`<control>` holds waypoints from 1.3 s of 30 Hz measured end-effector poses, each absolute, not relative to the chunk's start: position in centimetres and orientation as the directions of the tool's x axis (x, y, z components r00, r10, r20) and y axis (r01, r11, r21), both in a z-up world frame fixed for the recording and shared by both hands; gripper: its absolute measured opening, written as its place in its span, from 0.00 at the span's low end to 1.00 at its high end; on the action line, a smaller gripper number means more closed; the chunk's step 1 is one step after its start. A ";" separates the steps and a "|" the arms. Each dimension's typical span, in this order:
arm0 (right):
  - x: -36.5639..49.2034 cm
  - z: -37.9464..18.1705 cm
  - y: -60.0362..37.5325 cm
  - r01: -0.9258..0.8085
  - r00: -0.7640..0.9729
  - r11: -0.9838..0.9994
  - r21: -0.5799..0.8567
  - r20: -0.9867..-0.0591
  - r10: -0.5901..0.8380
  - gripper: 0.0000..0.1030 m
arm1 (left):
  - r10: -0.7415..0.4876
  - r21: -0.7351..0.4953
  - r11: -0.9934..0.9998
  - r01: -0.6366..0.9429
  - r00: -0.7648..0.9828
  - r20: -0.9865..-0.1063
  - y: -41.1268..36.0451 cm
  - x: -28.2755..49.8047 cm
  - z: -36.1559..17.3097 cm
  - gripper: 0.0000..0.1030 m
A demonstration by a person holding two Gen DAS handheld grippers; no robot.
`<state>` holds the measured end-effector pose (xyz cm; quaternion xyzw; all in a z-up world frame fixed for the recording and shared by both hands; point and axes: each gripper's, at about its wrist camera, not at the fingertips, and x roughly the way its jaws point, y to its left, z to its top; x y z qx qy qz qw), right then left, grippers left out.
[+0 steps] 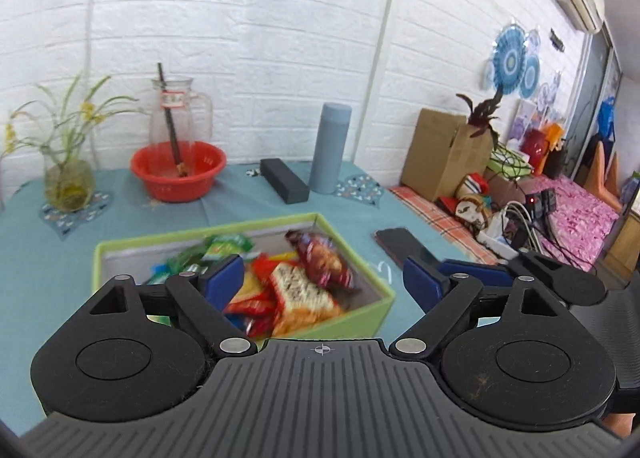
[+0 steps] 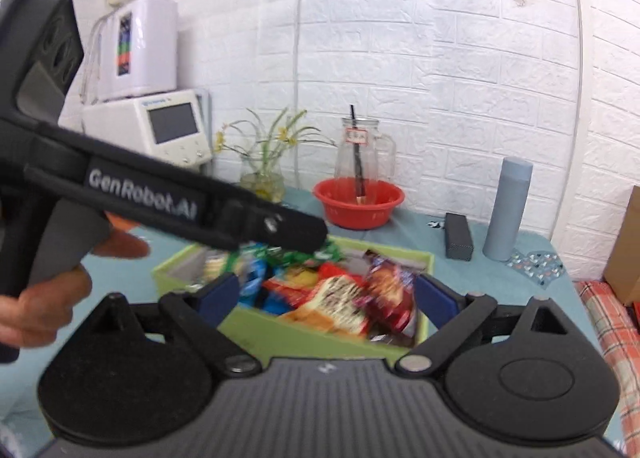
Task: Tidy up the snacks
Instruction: 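Grasp the yellow rice cake packet with the left gripper, then carry the yellow rice cake packet into the green box and release it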
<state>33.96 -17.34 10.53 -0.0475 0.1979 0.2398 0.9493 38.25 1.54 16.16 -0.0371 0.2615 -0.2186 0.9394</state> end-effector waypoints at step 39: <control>31.7 8.6 -7.3 -0.630 0.716 0.773 -0.075 -0.441 0.542 0.77 | -0.523 -0.391 0.849 0.356 0.678 -0.517 8.0 34.8 12.2 0.16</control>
